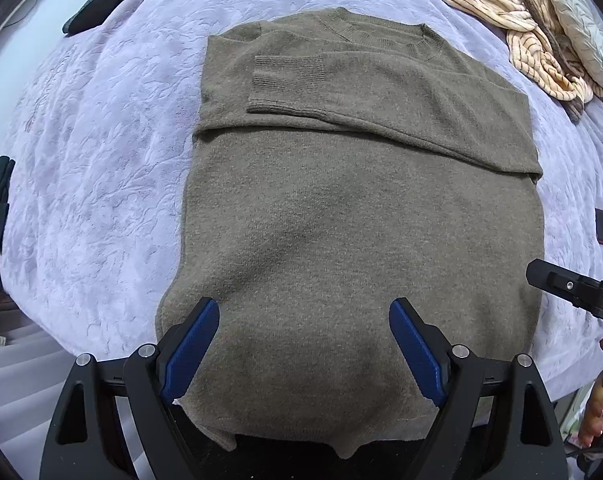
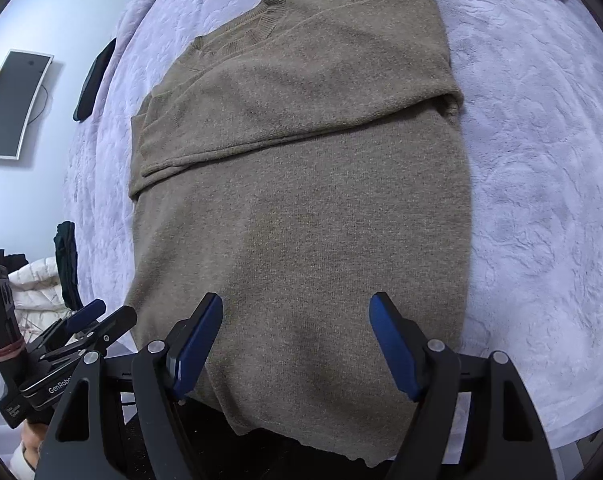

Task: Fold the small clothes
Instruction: 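Move both tools to the sweater hem to grasp it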

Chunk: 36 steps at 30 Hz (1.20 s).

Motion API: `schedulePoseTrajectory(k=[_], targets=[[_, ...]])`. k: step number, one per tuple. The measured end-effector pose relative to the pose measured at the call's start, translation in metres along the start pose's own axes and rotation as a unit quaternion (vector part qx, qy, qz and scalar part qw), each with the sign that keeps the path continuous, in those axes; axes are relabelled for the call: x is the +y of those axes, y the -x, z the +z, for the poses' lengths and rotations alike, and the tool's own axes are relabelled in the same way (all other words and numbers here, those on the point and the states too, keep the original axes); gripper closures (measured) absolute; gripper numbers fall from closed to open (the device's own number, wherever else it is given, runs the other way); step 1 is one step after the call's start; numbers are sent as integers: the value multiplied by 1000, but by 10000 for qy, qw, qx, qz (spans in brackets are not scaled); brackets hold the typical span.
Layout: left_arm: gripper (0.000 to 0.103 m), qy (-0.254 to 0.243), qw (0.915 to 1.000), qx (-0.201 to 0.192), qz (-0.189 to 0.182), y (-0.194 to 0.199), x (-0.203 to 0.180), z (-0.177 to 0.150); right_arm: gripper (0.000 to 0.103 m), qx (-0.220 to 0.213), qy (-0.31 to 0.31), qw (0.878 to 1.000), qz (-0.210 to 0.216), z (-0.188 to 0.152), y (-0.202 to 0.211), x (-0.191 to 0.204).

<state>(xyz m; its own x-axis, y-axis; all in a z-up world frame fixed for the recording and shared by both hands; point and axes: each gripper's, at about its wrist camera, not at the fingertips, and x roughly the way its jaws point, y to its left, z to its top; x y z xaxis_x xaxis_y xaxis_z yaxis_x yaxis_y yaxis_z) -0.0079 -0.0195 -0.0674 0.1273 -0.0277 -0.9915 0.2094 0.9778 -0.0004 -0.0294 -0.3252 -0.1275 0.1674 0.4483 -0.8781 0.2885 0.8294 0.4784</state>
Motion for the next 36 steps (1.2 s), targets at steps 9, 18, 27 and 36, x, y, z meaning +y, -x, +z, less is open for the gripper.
schedulePoseTrajectory(k=[9, 18, 27, 36], targets=[[15, -90, 9999, -29, -79, 2, 18, -16, 24, 40, -153, 9999, -67, -22, -5, 7], [15, -246, 9994, 78, -214, -12, 42, -40, 24, 10, -411, 9990, -156, -58, -14, 15], [15, 40, 9984, 307, -474, -35, 87, -74, 24, 84, -777, 9966, -272, -108, -29, 6], [15, 306, 9899, 481, -1300, -59, 127, -92, 24, -265, -1085, 9930, -384, -133, -15, -29]])
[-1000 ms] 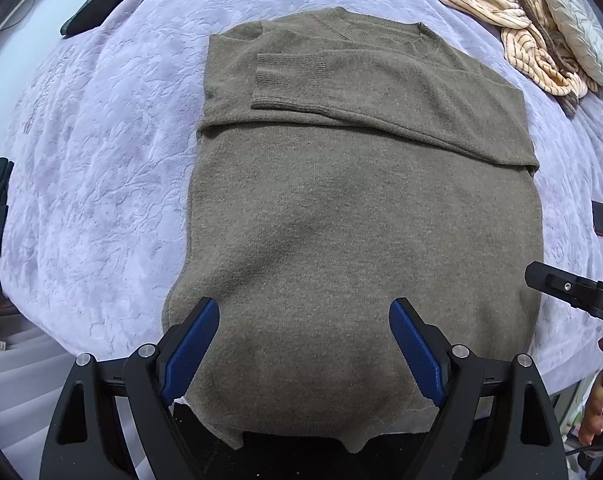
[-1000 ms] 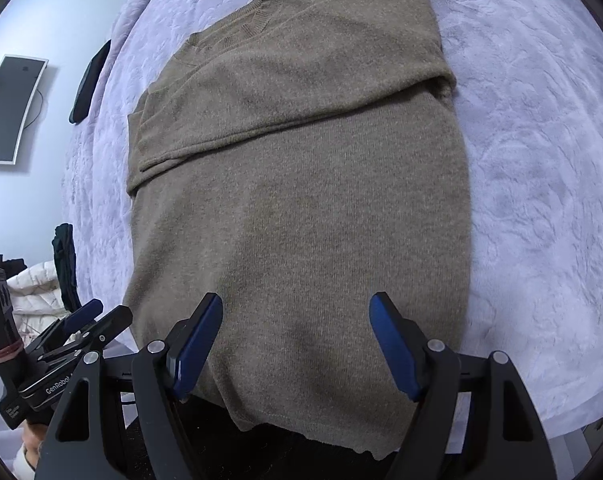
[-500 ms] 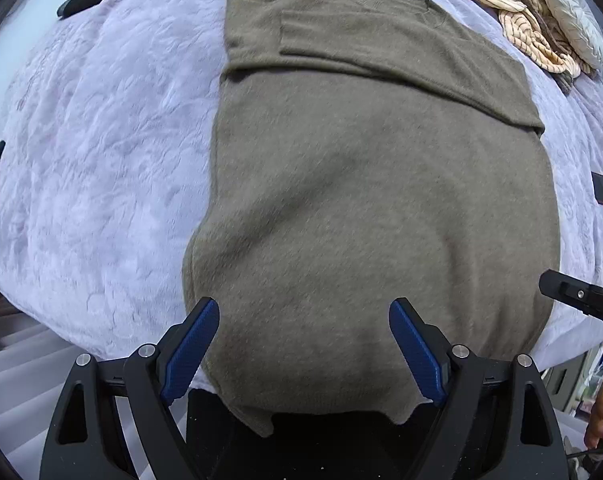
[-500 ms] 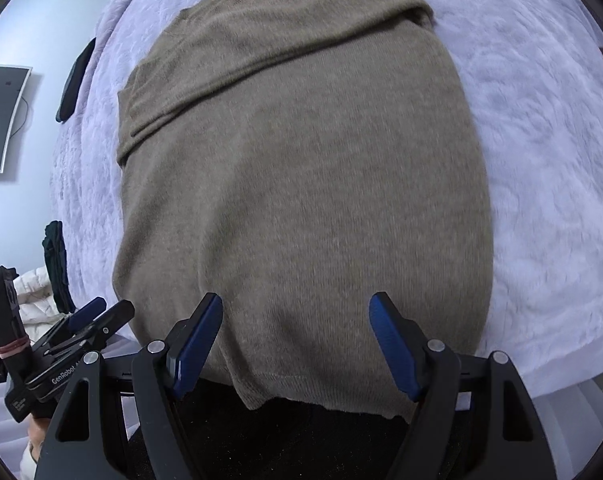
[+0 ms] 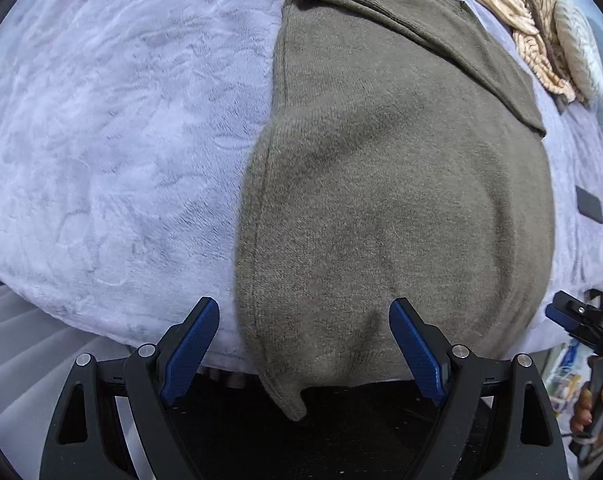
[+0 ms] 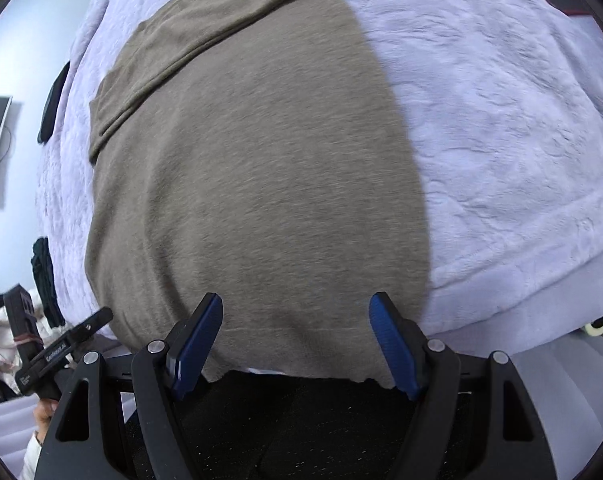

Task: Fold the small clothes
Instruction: 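Move both tools to the sweater hem to grasp it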

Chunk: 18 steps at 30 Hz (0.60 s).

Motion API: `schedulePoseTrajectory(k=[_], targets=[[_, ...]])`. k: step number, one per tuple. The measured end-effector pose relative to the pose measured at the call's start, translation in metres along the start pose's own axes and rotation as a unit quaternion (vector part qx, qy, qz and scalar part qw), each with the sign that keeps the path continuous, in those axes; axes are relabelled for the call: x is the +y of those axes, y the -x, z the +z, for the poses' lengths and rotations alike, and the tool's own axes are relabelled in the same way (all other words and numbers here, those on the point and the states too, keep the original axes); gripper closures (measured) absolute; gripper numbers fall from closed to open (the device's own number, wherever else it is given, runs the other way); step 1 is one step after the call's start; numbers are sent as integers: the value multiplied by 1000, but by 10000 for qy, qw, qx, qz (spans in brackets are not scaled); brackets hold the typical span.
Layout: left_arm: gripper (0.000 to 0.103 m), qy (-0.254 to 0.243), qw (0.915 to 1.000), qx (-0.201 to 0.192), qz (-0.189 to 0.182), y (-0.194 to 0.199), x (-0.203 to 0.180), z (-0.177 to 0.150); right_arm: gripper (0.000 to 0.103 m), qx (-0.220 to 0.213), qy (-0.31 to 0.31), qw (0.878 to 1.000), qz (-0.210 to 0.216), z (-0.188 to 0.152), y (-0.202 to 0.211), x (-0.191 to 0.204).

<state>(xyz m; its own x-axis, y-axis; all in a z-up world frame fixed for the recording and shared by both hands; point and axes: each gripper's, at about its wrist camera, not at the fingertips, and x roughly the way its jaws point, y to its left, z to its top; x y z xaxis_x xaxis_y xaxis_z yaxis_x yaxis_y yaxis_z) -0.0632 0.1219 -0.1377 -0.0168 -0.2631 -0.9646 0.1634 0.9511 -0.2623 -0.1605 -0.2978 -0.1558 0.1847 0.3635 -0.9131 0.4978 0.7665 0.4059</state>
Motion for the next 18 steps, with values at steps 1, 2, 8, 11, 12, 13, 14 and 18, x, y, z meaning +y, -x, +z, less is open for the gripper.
schedulePoseTrajectory(k=[1, 2, 8, 11, 12, 13, 14, 18], targets=[[15, 12, 9999, 43, -97, -2, 2, -1, 24, -48, -96, 9999, 22, 1, 1, -7], [15, 7, 9999, 59, -162, -3, 4, -3, 24, -80, -232, 9997, 53, 3, 2, -17], [15, -249, 9993, 184, -217, -9, 4, -10, 24, -44, -926, 9952, 301, 1, -5, -60], [15, -296, 9990, 230, -250, -9, 6, -6, 24, 32, -1061, 9937, 363, -7, -10, -68], [15, -308, 9989, 238, -264, -9, 7, -7, 24, 59, -1053, 9937, 386, -10, -12, -69], [15, -325, 9988, 238, -288, -8, 8, -10, 24, 86, -1038, 9937, 402, -12, -14, -68], [15, -342, 9986, 240, -319, -8, 9, -12, 24, 127, -1001, 9939, 441, -15, -16, -67], [15, -386, 9978, 281, -455, -7, 12, -21, 24, 223, -821, 9952, 487, -22, -25, -65]])
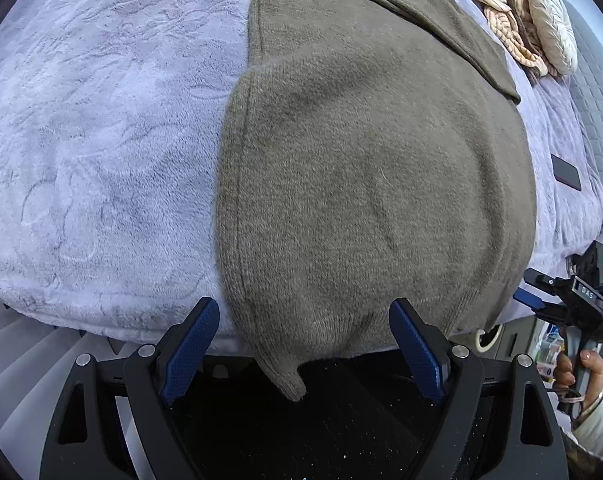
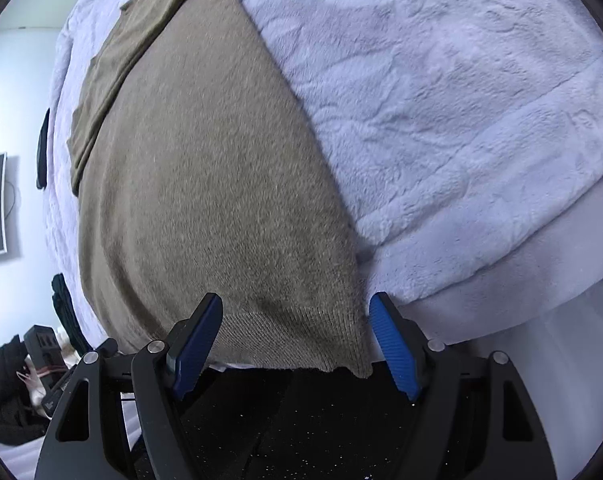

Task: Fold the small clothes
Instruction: 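Move both tools to the sweater hem to grasp it, then close both tools on the brown sweater hem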

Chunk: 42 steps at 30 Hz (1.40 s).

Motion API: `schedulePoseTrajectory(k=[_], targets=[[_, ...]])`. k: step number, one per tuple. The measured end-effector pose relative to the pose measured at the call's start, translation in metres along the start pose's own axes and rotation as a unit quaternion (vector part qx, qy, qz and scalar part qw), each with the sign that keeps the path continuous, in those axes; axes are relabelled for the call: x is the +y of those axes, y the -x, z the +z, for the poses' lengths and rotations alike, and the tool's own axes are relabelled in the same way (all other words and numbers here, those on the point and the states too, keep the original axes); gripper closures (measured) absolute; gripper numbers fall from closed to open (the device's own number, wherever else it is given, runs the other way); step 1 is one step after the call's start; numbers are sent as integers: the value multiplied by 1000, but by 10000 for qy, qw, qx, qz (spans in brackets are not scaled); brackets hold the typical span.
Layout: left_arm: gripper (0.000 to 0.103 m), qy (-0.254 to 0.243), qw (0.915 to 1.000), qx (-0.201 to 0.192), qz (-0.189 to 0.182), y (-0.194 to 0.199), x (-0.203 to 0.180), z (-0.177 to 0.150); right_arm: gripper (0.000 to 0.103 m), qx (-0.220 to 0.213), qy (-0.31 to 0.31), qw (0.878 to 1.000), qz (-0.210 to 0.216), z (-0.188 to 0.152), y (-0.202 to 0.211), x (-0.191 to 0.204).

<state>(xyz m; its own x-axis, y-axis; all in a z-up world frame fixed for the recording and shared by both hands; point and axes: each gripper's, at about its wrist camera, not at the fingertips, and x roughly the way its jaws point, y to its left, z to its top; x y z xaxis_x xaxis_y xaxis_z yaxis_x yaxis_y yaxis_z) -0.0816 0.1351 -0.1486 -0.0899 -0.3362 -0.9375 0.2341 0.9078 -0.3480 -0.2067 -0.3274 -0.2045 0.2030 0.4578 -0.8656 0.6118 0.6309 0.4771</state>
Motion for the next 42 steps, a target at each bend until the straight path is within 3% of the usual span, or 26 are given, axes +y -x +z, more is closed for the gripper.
schedulePoseTrajectory(k=[10, 16, 18, 25, 31, 35, 38, 42], targets=[[15, 1, 9988, 339, -349, -31, -7, -14, 24, 303, 429, 9986, 39, -8, -24, 2], [16, 159, 9982, 195, -553, -32, -8, -14, 26, 373, 375, 9984, 207, -10, -36, 2], [16, 240, 9972, 138, -700, -28, -6, -12, 33, 359, 323, 9975, 525, -10, -32, 5], [16, 336, 9928, -102, -1147, -11, -5, 4, 33, 509, 463, 9834, 1680, -11, -15, 10], [16, 408, 9936, -110, -1051, -18, 2, 13, 33, 558, 569, 9865, 1432, 6, -28, 17], [16, 251, 9965, -45, -796, -27, -1, 9, 33, 561, 509, 9899, 1201, 10, -32, 6], [16, 261, 9957, -143, -873, -16, -5, 7, 33, 524, 296, 9894, 1319, 10, -25, -10], [16, 121, 9914, -591, -1159, 14, -14, 12, 31, 525, 436, 9812, 1803, 14, -16, 0]])
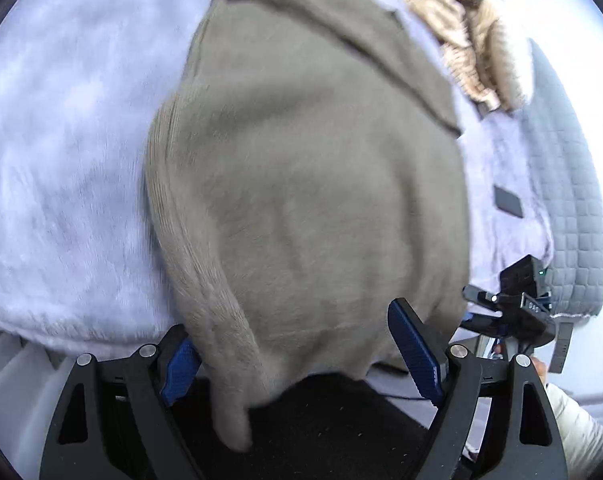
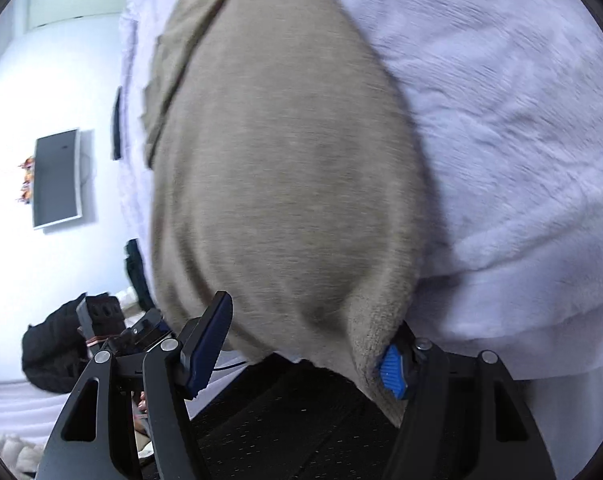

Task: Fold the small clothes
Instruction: 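Close both tools on the brown sweater hem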

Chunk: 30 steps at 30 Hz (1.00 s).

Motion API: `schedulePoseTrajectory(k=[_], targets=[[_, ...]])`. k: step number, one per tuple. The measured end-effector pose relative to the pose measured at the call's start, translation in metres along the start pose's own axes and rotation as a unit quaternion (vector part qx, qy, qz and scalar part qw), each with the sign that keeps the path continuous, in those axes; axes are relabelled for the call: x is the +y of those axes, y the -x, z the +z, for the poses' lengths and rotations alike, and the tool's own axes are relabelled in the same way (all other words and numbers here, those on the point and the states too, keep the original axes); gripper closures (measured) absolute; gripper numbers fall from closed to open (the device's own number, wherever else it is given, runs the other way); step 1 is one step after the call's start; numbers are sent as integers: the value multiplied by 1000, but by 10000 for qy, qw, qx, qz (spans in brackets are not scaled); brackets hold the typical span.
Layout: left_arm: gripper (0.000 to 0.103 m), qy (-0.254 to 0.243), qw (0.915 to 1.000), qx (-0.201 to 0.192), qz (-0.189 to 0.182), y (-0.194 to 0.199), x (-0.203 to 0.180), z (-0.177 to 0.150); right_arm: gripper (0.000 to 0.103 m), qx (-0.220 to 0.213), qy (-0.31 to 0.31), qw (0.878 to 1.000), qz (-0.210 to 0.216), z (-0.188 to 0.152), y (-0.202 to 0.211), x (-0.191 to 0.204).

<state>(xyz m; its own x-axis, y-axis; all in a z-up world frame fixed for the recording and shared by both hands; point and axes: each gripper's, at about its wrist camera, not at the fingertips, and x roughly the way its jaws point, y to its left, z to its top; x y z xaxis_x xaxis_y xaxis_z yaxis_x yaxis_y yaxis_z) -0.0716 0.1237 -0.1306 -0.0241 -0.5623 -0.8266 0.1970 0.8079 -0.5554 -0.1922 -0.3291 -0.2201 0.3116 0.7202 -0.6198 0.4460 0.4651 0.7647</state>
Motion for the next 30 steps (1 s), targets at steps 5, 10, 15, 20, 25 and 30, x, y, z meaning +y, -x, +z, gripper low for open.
schedulePoseTrajectory(k=[5, 10, 15, 20, 25, 30], targets=[[16, 22, 9994, 169, 308, -20, 11, 18, 31, 215, 282, 9993, -148, 9, -12, 12], [16, -115, 9986, 256, 439, -26, 12, 16, 34, 315, 148, 9990, -278, 12, -27, 2], [33, -193, 9989, 324, 282, -28, 7, 20, 76, 350, 232, 9989, -198, 7, -21, 4], [84, -61, 9987, 456, 239, -26, 22, 23, 86, 356, 311, 9987, 191, 6, -9, 14], [85, 10, 9983, 562, 179, -26, 27, 23, 86, 492, 346, 9977, 296, 10, -12, 25], [72, 116, 9974, 671, 253, -36, 26, 25, 80, 725, 217, 9970, 137, 17, -22, 16]])
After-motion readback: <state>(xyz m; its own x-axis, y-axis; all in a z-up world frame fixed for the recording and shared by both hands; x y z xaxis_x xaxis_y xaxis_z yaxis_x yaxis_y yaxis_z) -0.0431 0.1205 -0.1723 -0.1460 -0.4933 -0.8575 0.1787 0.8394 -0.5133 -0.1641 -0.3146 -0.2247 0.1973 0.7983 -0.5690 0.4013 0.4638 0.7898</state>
